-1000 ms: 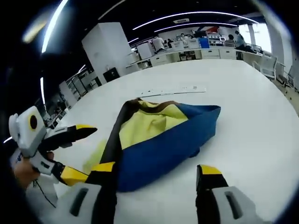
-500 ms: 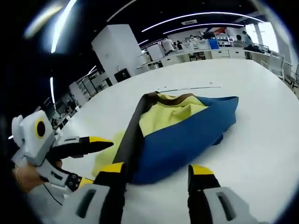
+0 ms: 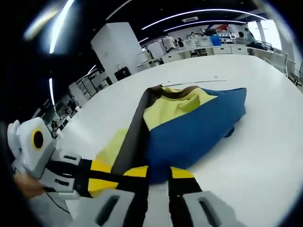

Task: Fold the garment on the visible template until the final outline fits inside the template.

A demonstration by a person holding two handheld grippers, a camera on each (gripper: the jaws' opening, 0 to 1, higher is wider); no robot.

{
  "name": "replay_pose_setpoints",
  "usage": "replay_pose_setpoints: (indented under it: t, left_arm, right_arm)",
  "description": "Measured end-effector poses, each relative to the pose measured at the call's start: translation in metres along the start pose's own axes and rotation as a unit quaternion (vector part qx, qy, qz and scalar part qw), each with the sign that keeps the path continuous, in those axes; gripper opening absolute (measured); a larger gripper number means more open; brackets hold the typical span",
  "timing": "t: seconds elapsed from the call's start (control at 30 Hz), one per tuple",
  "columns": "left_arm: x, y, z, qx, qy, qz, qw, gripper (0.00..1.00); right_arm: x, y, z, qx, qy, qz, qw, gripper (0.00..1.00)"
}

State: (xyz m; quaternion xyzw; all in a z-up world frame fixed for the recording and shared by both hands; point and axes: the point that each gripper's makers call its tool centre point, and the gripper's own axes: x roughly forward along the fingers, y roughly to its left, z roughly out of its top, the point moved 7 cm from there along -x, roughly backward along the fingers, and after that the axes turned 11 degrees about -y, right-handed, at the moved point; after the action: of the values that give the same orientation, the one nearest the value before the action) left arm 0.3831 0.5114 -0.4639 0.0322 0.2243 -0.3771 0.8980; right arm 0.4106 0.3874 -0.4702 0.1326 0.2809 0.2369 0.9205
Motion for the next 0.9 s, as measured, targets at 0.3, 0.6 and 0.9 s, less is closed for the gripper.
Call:
replay_pose_setpoints:
  t: [0.3,0.6,0.9]
  left_arm:
    - [-0.015,0.004,0.006,-0.032,-0.021,0.033,0.9987,0.00]
    - [-0.040,0.025,0.027,-0.020,-0.052,0.076,0.9956,0.00]
    - [-0.068,0.069,0.038,-0.053,-0.072,0.124,0.9883,0.00]
  right_arm:
    - [-0.003,0.002,0.000,0.004,-0.001,0.008,1.0000,0.00]
    - [-0.021,0.002,0.019,-0.017,-0.018,0.011,0.9996,0.00]
    - [-0.043,-0.008,0.039,-0.040,-0.021,-0.009,0.9989,0.00]
